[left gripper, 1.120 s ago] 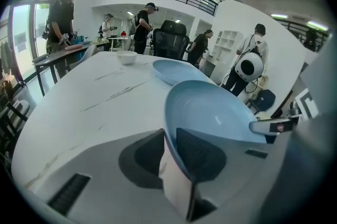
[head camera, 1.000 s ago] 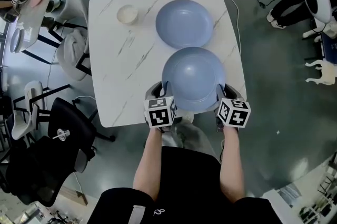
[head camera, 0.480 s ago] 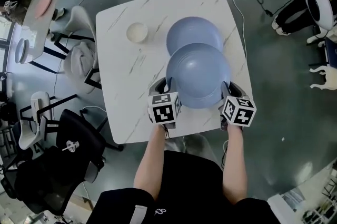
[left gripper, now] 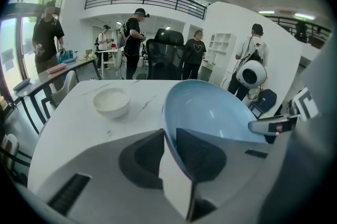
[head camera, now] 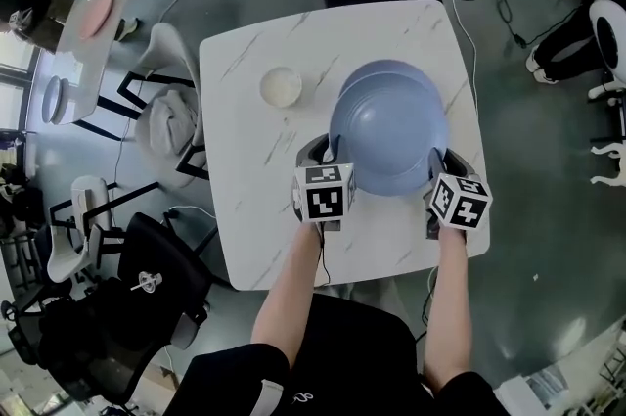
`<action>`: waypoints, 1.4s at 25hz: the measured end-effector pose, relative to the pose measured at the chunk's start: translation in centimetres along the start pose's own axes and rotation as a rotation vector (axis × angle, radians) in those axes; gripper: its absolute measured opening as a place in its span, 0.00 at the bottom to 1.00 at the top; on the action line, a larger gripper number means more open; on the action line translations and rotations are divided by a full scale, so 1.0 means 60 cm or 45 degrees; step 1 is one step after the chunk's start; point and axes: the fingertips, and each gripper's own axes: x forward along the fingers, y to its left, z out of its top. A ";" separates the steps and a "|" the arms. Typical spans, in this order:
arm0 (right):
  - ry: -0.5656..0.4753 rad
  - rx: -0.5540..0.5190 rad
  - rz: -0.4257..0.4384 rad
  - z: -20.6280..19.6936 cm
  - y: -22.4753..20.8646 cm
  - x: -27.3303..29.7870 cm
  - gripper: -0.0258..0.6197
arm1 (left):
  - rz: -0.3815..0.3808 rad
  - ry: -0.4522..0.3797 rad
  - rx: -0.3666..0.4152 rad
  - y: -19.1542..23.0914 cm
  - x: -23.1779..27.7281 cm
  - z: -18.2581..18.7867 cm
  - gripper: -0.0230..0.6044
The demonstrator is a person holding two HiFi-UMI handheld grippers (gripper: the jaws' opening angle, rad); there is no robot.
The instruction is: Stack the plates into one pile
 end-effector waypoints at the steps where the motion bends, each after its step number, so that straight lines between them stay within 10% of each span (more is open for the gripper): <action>1: 0.003 -0.001 0.000 0.005 0.001 0.010 0.18 | 0.005 -0.006 0.014 0.004 0.008 0.006 0.17; 22: -0.057 -0.104 -0.131 0.052 -0.035 0.059 0.19 | -0.038 -0.064 0.024 -0.007 0.067 0.026 0.26; 30: -0.291 -0.157 -0.030 0.115 -0.002 -0.043 0.08 | -0.057 -0.321 -0.084 -0.055 -0.040 0.090 0.15; 35: -0.475 -0.162 0.127 0.167 0.035 -0.132 0.05 | -0.233 -0.513 -0.205 -0.118 -0.131 0.137 0.06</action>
